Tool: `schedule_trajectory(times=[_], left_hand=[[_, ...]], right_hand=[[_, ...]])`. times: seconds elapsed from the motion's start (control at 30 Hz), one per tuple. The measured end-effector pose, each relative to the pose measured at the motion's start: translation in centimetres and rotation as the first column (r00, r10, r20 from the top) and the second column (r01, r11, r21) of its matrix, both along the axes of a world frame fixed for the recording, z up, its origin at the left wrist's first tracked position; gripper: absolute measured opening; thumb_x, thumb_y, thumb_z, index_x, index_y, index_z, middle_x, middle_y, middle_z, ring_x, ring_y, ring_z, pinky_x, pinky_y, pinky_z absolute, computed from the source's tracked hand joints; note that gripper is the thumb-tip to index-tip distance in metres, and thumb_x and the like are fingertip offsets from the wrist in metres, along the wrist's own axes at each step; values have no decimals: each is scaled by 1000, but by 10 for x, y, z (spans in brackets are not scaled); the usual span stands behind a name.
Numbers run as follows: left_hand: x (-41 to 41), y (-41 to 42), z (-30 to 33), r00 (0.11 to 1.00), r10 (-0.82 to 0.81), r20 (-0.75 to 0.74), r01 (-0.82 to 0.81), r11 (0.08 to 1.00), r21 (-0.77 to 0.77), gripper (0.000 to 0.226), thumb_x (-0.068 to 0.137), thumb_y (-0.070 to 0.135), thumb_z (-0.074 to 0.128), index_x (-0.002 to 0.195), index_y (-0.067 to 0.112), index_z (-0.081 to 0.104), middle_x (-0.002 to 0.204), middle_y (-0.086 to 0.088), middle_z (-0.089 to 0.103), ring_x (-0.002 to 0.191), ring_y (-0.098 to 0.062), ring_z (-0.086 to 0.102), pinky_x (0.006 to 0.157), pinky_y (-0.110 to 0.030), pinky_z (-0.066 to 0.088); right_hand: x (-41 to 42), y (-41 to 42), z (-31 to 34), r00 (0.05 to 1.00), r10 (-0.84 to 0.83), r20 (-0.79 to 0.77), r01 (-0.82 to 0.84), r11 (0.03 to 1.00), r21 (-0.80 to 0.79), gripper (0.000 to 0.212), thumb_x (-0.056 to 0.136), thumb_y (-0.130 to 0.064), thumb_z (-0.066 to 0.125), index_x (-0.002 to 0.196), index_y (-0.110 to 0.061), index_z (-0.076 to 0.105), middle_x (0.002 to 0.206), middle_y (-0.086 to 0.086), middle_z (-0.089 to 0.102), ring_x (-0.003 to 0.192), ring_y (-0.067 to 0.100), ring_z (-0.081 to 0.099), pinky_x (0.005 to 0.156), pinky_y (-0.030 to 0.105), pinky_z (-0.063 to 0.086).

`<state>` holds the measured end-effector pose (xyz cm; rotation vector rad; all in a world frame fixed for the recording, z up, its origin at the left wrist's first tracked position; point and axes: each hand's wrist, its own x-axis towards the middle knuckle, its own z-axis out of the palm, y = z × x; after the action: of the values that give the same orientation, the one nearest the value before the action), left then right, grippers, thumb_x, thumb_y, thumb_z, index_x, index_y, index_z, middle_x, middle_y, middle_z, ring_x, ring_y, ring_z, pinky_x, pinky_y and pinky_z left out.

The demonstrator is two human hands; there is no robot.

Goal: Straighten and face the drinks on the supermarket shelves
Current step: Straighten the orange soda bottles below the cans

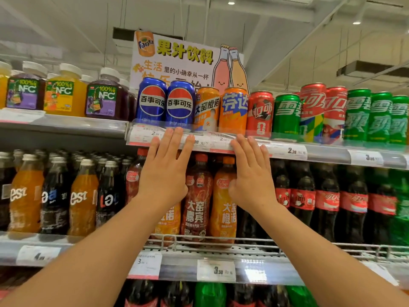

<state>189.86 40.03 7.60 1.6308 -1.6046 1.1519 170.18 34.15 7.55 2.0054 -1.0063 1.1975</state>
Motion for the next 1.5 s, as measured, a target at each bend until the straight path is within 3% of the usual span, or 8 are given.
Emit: schedule_trajectory(times=[0.6, 0.7, 0.9, 0.97, 1.13, 1.3, 1.4, 1.5], left_hand=[[-11, 28, -3, 997, 70, -42, -63, 986, 153, 96, 82, 21, 58, 153, 23, -7, 160, -5, -17, 146, -24, -15, 120, -44, 1], [4, 43, -23, 1000, -7, -5, 7, 985, 174, 84, 85, 24, 58, 153, 17, 10, 161, -8, 3, 147, -26, 5, 118, -44, 15], [53, 50, -44, 862, -235, -449, 286, 957, 47, 42, 90, 26, 56, 131, 19, 48, 129, -6, 51, 120, -24, 47, 99, -40, 41], [68, 45, -42, 812, -263, -521, 328, 944, 33, 39, 89, 25, 55, 127, 19, 52, 119, -7, 55, 111, -25, 51, 98, -43, 45], [80, 28, -40, 770, -281, -572, 362, 932, 29, 54, 87, 23, 62, 136, 12, 43, 130, -12, 45, 122, -28, 43, 99, -36, 36], [81, 14, -35, 748, -212, -629, 303, 952, 40, 72, 84, 32, 67, 144, 17, 30, 144, -10, 28, 132, -30, 30, 102, -46, 37], [81, 10, -32, 737, -179, -652, 289, 955, 65, 80, 83, 35, 68, 146, 20, 23, 146, -12, 24, 134, -33, 25, 103, -48, 36], [83, 7, -29, 773, -120, -623, 304, 931, 199, 96, 82, 37, 70, 152, 25, 6, 158, -14, 9, 142, -39, 20, 110, -51, 30]], right_hand=[[-9, 0, -7, 994, 91, -56, -91, 996, -6, 87, 81, -15, 56, 154, -8, 11, 163, 10, 1, 149, 29, -7, 118, 40, -13], [-11, 9, -20, 985, 140, -101, -129, 986, 103, 83, 83, -13, 55, 154, -8, 13, 162, 10, -6, 149, 27, -12, 120, 44, -5], [-22, 34, -51, 916, 285, 284, -365, 884, 291, 54, 81, -7, 59, 134, -14, 51, 143, 3, 44, 128, 19, 44, 104, 33, 39], [-18, 39, -52, 884, 210, 417, -387, 829, 404, 50, 83, -12, 59, 132, -19, 53, 120, -1, 59, 100, 13, 59, 77, 23, 50], [-10, 39, -45, 869, 55, 491, -354, 762, 542, 48, 88, -23, 60, 134, -26, 49, 89, -10, 65, 73, 5, 63, 51, 15, 42], [2, 31, -20, 903, 27, 430, -282, 791, 543, 64, 88, -24, 61, 147, -20, 35, 134, -1, 52, 96, 10, 57, 64, 12, 40], [9, 21, -7, 910, 16, 414, -262, 797, 544, 69, 84, -33, 65, 145, -20, 35, 138, 3, 50, 112, 22, 57, 85, 32, 53], [13, 11, 2, 925, -14, 379, -235, 763, 602, 71, 82, -38, 68, 143, -21, 35, 122, 3, 58, 97, 25, 63, 75, 43, 59]])
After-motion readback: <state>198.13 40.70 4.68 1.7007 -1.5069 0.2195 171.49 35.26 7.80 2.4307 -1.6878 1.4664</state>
